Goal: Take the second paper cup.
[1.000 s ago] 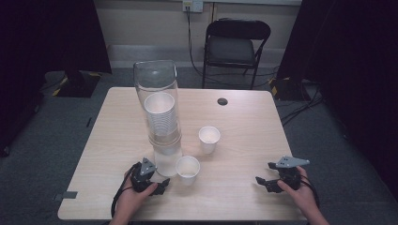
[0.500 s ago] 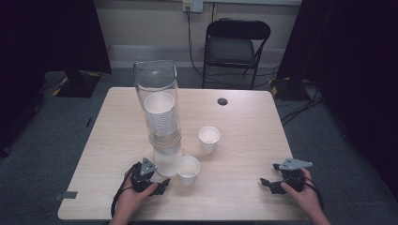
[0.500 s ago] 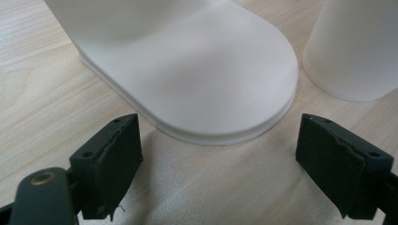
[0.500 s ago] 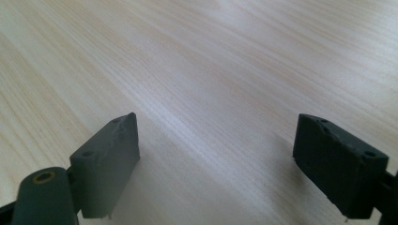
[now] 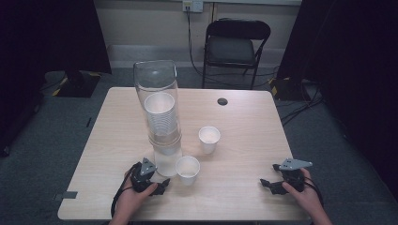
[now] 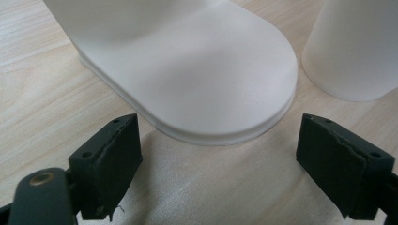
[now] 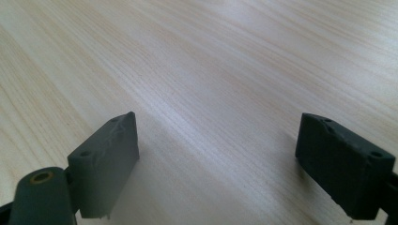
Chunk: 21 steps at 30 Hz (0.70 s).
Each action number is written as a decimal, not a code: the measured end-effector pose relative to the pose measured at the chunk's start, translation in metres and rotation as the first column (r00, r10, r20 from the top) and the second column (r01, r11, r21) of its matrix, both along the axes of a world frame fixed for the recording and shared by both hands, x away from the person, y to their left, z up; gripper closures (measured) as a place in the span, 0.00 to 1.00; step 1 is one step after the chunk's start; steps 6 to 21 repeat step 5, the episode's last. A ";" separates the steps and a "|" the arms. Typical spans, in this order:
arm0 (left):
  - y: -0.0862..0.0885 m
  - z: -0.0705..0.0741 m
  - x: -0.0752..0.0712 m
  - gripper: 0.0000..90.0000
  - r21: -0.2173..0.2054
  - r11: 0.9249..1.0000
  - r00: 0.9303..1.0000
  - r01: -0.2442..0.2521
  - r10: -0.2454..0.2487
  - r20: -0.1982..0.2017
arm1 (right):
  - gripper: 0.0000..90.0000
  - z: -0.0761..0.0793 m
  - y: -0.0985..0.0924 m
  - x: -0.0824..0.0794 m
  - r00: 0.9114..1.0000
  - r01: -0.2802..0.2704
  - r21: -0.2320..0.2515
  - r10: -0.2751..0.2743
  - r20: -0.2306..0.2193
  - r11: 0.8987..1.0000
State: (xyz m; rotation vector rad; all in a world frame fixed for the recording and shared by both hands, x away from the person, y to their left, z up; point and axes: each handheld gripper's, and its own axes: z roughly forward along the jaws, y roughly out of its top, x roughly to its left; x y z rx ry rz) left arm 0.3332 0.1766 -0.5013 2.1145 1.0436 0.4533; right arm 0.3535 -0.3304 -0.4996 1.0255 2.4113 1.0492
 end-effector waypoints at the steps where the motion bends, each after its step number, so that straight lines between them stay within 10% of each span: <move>1: 0.000 0.000 0.000 0.15 0.001 1.000 1.000 0.001 -0.001 0.000 | 0.14 0.000 0.000 0.000 1.000 -0.001 -0.001 0.001 0.002 1.000; 21: 0.000 0.000 0.000 0.15 0.001 1.000 1.000 0.001 -0.001 -0.002 | 0.14 0.000 0.000 0.000 1.000 -0.001 -0.001 0.001 0.002 1.000</move>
